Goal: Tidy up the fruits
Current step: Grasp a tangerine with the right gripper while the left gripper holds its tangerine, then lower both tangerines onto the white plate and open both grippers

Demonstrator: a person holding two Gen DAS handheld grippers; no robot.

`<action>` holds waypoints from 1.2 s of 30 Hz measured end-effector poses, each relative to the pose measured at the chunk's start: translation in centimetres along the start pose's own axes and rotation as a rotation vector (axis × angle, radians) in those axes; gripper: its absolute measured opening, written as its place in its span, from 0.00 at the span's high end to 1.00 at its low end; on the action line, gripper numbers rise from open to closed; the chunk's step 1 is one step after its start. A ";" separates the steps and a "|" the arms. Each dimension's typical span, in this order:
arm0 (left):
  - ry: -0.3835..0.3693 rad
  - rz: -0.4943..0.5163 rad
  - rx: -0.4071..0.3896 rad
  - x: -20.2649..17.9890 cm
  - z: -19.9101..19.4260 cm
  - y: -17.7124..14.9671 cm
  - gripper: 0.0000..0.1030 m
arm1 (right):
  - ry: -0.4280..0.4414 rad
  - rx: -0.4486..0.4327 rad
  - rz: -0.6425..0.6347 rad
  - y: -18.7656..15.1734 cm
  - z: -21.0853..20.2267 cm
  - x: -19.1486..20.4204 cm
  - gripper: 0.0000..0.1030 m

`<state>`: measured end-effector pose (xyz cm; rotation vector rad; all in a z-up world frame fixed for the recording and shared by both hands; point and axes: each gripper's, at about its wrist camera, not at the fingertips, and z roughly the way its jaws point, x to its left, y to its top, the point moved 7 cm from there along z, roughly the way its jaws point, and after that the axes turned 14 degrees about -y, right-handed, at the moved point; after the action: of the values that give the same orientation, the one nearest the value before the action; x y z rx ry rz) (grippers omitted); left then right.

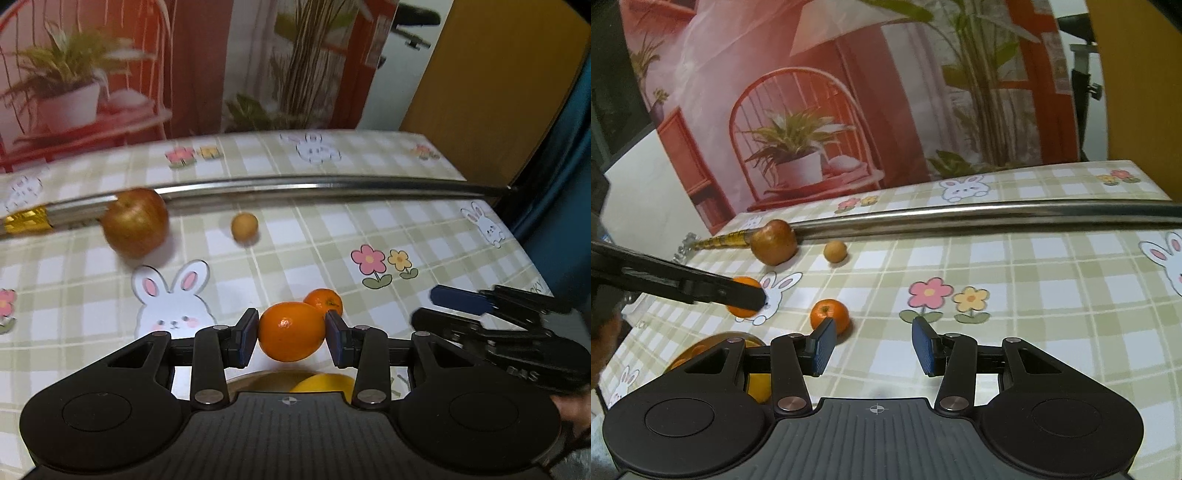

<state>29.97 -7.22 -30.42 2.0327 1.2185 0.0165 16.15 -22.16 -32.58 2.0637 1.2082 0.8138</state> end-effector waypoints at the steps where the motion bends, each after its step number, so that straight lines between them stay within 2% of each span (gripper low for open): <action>1: 0.009 0.012 -0.012 -0.1 -0.6 -0.1 0.60 | 0.006 -0.001 -0.009 0.1 0.3 0.4 0.59; 9: 0.038 0.003 -0.128 0.3 -5.5 -2.2 0.60 | 0.058 0.004 -0.064 0.6 3.1 3.5 0.59; 14: 0.020 -0.045 -0.158 1.2 -7.7 -3.9 0.60 | 0.050 0.029 -0.108 0.9 5.6 5.2 0.59; 19: -0.001 -0.063 -0.148 1.6 -8.5 -5.0 0.60 | 0.045 0.079 -0.112 0.4 7.5 5.8 0.60; 22: -0.013 -0.061 -0.140 1.7 -8.3 -5.5 0.60 | 0.044 0.075 -0.116 0.3 7.7 6.0 0.69; 25: -0.027 -0.061 -0.128 1.6 -7.7 -5.7 0.60 | 0.045 0.073 -0.120 0.2 7.5 6.1 0.69; 36: -0.076 -0.104 -0.078 2.0 -4.7 -6.5 0.60 | 0.097 -0.020 0.000 0.3 2.7 4.9 0.70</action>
<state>24.42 -1.24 -31.68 1.8839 1.2550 -0.0615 20.32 -18.43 -33.06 2.0280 1.2467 0.9322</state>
